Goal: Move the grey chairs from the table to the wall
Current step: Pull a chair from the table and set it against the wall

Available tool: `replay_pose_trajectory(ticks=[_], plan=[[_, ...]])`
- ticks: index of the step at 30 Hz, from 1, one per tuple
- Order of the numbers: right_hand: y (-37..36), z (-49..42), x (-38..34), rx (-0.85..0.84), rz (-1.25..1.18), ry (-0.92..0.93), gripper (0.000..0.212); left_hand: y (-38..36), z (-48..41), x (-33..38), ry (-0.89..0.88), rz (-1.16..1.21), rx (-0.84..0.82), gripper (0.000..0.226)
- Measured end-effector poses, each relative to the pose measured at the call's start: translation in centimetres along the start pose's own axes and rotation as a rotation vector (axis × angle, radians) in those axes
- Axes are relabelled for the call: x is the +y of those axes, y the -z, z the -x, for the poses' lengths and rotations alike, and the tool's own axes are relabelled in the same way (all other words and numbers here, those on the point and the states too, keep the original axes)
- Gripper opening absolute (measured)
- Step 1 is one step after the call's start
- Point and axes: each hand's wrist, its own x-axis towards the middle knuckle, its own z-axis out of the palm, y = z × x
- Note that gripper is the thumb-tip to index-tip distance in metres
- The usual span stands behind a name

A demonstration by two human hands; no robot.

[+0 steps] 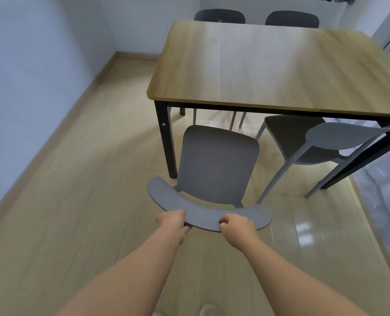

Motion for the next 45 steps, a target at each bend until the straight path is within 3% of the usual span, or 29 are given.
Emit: replay_pose_trajectory(ticks=[2, 5, 14, 25, 30, 33, 42, 45], plan=[[-0.3, 0.4, -0.2, -0.003, -0.015, -0.010, 0.038, -0.6, -0.1, -1.1, 0.077, -0.013, -0.116, 0.039], [-0.7, 1.0, -0.6, 0.018, -0.034, -0.011, 0.038, -0.4, -0.7, -1.2, 0.021, -0.128, -0.145, 0.037], [-3.1, 2.4, -4.2, -0.064, -0.151, -0.007, 0.038, 5.5, -2.5, 1.8, -0.081, -0.185, -0.088, 0.033], [-8.5, 6.0, -8.6, -0.220, -0.108, -0.084, 0.040, 15.4, -5.0, 3.7, -0.138, -0.244, 0.138, 0.020], [-9.7, 6.6, -10.1, -0.263, -0.105, -0.048, 0.039, 17.1, -4.3, 2.4, -0.189, -0.184, 0.366, 0.029], [-9.8, 7.3, -11.1, -0.266, -0.114, -0.008, 0.040, 16.4, -3.1, 1.2, -0.082, -0.061, 0.294, 0.032], [-8.3, 7.1, -9.4, -0.154, -0.121, -0.010, 0.038, 14.6, -2.9, 1.8, -0.214, -0.251, 0.176, 0.017], [-8.5, 7.2, -9.5, -0.154, -0.168, -0.023, 0.038, 15.3, -3.0, 2.5, -0.267, -0.331, 0.171, 0.025]])
